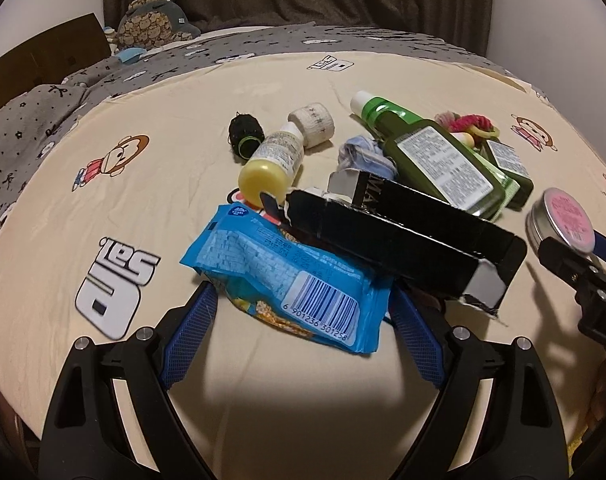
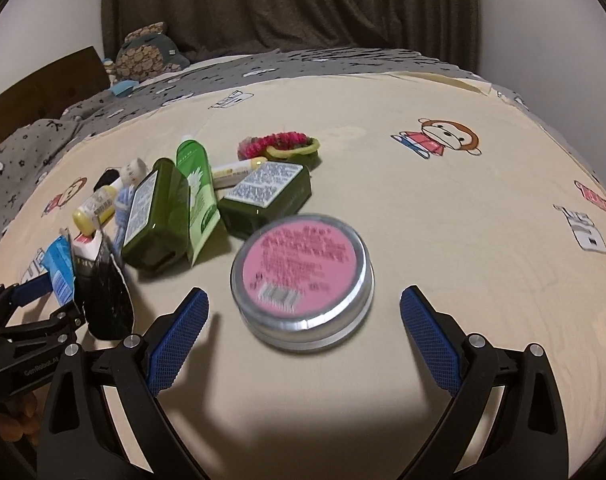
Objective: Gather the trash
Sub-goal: 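Grasp the blue snack wrapper with left tool while right tool grasps pink tin, then lift the blue wrapper with left tool while right tool lifts the pink tin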
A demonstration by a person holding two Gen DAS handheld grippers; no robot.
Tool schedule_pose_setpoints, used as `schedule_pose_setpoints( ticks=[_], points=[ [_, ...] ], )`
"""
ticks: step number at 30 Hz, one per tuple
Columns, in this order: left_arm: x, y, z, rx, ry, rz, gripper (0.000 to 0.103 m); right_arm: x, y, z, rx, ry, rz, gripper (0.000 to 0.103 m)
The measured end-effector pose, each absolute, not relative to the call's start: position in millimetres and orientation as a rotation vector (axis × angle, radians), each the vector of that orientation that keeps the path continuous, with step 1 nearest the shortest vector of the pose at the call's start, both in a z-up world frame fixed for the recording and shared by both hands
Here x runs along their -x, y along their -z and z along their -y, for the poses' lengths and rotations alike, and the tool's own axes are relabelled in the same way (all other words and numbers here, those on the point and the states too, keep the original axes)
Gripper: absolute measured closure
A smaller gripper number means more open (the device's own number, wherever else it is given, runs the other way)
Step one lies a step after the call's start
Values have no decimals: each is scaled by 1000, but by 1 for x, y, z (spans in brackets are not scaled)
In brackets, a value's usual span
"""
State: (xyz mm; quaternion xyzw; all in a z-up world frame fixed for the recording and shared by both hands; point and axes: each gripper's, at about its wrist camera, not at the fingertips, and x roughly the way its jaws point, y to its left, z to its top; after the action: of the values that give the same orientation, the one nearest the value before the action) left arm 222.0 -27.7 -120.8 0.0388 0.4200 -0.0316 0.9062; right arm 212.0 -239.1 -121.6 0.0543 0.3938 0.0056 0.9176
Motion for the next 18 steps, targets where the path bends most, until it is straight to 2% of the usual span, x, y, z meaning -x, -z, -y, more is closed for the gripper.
schedule_pose_setpoints(
  ticks=[2, 4, 5, 6, 8, 14, 16, 18],
  points=[
    [-225, 121, 24, -67, 81, -867, 22, -218, 123, 237, -101, -11, -817, 10],
    [-225, 122, 20, -64, 86, -861, 29, -221, 124, 236, -86, -8, -824, 28],
    [-225, 121, 18, -63, 89, -857, 36, -221, 124, 236, -83, -5, -822, 32],
    [-224, 120, 15, -62, 88, -855, 40, -220, 125, 237, -85, -7, -820, 32],
    [-223, 118, 9, -59, 86, -850, 58, -218, 124, 237, -86, -11, -812, 32],
    [-220, 114, -5, -58, 84, -846, 86, -205, 121, 236, -71, -6, -799, 32],
    [-218, 114, -8, -67, 79, -847, 86, -201, 121, 236, -71, -6, -799, 32],
    [-216, 112, -8, -76, 79, -848, 78, -198, 120, 236, -69, -8, -800, 32]
  ],
)
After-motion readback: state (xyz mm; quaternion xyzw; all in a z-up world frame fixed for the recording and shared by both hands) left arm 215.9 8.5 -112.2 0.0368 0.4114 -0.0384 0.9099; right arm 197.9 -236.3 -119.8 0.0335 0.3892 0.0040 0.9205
